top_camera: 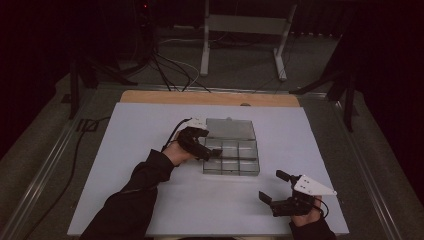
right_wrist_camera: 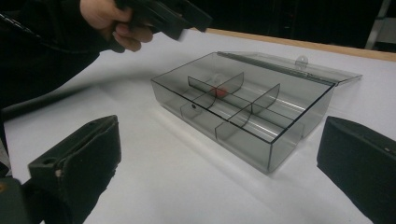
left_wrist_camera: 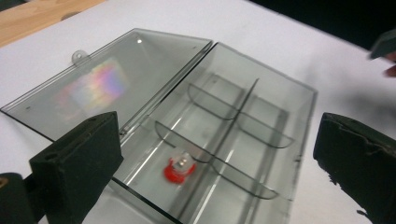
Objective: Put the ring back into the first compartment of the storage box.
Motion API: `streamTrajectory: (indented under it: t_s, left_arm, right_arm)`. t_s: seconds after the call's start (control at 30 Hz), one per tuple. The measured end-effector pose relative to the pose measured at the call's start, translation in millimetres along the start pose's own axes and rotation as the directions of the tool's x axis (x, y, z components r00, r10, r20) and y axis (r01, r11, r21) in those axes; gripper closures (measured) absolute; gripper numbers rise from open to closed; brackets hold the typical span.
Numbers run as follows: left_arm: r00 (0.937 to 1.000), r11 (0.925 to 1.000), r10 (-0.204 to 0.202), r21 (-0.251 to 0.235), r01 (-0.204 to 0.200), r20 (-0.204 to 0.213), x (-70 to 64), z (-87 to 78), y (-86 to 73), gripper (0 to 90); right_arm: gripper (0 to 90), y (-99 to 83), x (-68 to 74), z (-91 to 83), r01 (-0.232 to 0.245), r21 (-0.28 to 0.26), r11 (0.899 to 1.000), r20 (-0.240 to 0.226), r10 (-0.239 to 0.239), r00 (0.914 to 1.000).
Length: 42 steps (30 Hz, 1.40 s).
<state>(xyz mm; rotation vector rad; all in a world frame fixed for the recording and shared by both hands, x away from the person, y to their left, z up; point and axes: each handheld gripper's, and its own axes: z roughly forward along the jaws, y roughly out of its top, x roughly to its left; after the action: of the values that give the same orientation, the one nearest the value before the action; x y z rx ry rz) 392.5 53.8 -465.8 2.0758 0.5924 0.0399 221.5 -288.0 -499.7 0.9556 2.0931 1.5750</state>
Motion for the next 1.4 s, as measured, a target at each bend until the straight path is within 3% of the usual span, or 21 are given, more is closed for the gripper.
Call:
streamTrajectory:
  t_s: [0.43, 0.93, 1.4]
  left_arm:
    - [0.9984, 0.9989, -0.005, -0.047, 0.007, 0.056, -2.2, -37.2, -6.3, 0.6]
    - [0.9983, 0.9954, -0.055, -0.078, 0.056, 0.022, 0.8, -88.0, -47.8, 0.6]
    - [0.9975, 0.9940, -0.068, -0.087, 0.066, -0.019, -15.4, -112.0, -90.1, 0.6]
  right_arm:
    - [0.0, -0.1, 0.2, 0.9, -0.001, 0.003, 1.000, 0.001, 0.001, 1.0000]
    - [0.0, -0.1, 0.7, 2.4, -0.003, 0.005, 1.000, 0.003, 0.003, 1.0000]
    - [0.0, 0.1, 1.0, 2.6, -0.001, 0.007, 1.000, 0.004, 0.001, 1.0000]
